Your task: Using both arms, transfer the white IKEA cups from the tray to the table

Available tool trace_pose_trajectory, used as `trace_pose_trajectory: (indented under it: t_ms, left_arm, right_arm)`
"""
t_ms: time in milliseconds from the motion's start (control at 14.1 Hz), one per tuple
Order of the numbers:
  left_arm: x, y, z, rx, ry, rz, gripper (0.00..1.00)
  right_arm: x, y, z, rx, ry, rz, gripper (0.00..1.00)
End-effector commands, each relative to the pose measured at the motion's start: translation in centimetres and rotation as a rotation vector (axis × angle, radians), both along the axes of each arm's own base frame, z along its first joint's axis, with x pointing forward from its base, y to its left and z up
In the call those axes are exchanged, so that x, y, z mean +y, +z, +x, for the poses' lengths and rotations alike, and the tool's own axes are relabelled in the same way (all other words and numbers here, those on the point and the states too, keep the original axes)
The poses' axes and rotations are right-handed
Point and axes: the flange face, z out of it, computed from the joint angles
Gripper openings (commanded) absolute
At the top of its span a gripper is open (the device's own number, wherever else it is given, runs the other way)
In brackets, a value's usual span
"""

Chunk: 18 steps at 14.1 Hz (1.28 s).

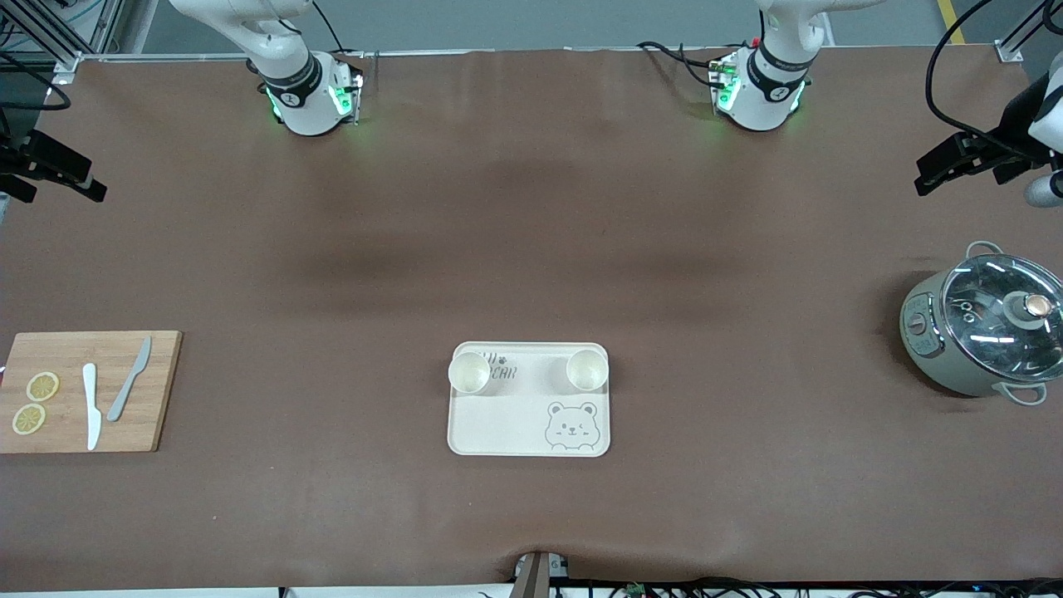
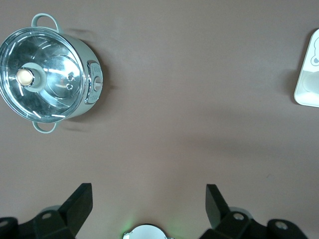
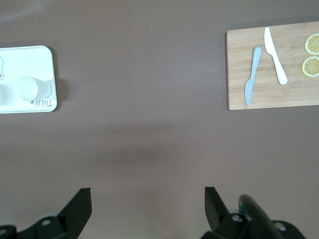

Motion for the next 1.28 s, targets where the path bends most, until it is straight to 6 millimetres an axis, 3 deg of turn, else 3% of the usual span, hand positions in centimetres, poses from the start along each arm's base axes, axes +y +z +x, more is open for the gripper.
trace_pose_trajectory:
  t_ms: [0,356,854,1209]
  left_arm:
    - [0.6,0.6,0.3,0.002,0.006,0.010,1.00]
    - [-0.8,-0.5,1.0,0.014,0.078,-0.001,1.00]
    - [-7.2,-4.7,4.4,-0.020,0.078,-0.019,1.00]
    - [-13.9,-11.1,7.4,-0.006,0.107,-0.073,1.00]
  right_arm:
    - [0.4,0.7,-0.1,0.000,0.008,0.009,1.00]
    - [0.1,0.7,0.1,-0.007,0.011,0.008,1.00]
    - [0.0,0.6,0.0,0.000,0.011,-0.002,1.00]
    - [-0.2,0.7,0.1,-0.005,0.007,-0.007,1.00]
